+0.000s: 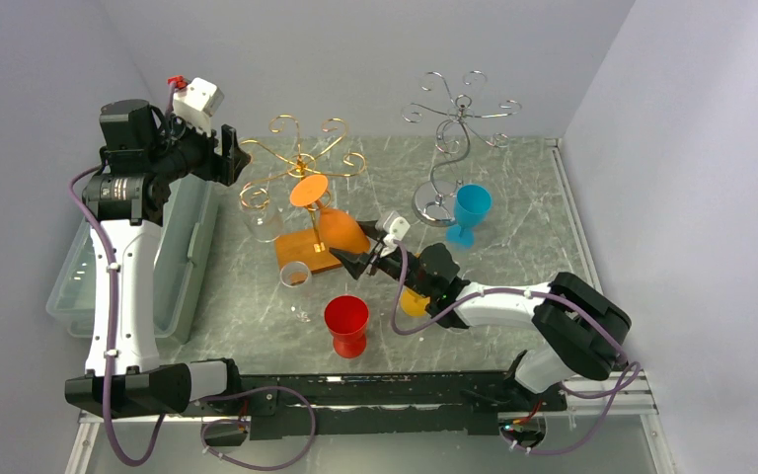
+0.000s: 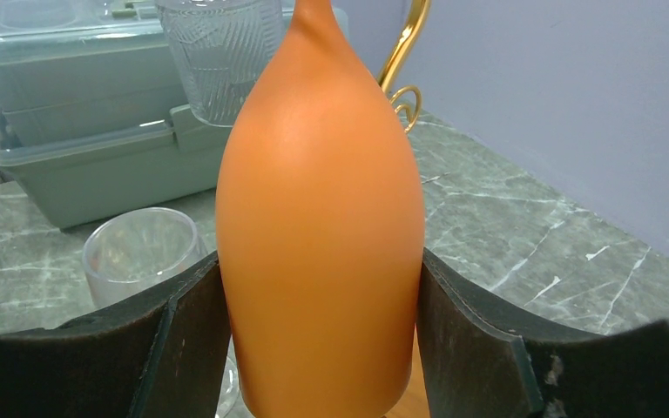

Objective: Place the wine glass upside down on the wine glass rack
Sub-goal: Turn the wine glass upside down at the wine rack.

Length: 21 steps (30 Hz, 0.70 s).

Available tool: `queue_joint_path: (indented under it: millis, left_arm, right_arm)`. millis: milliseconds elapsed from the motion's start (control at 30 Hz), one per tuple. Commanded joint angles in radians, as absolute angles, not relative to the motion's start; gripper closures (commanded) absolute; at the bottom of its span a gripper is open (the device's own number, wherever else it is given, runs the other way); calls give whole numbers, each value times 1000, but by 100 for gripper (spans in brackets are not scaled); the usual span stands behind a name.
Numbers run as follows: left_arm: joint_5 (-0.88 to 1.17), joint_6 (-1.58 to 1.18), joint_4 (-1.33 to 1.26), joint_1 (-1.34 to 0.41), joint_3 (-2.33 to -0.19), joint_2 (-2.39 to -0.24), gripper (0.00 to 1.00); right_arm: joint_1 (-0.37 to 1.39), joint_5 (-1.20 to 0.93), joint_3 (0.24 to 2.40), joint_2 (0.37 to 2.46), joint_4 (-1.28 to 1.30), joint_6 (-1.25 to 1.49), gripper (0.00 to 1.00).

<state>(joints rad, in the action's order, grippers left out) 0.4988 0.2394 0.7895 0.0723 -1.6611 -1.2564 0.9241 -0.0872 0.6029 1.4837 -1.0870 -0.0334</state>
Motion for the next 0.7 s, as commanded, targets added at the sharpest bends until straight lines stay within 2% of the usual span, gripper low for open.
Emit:
queue_joint_path:
  millis: [0, 467, 533, 667]
  left_arm:
    - [495, 219, 754, 70, -1689, -1250, 24]
    - [488, 230, 758, 71, -1683, -1253, 24]
    - [486, 232, 756, 69, -1684, -1255, 24]
    - [502, 229, 751, 70, -1680, -1260, 24]
  right_arm:
    - [905, -89, 643, 1487, -1150, -21, 55]
    - [896, -191, 747, 1587, -1183, -136, 53]
    - [897, -214, 752, 1594, -1180, -172, 57]
    - [896, -210, 751, 1590, -1194, -202, 74]
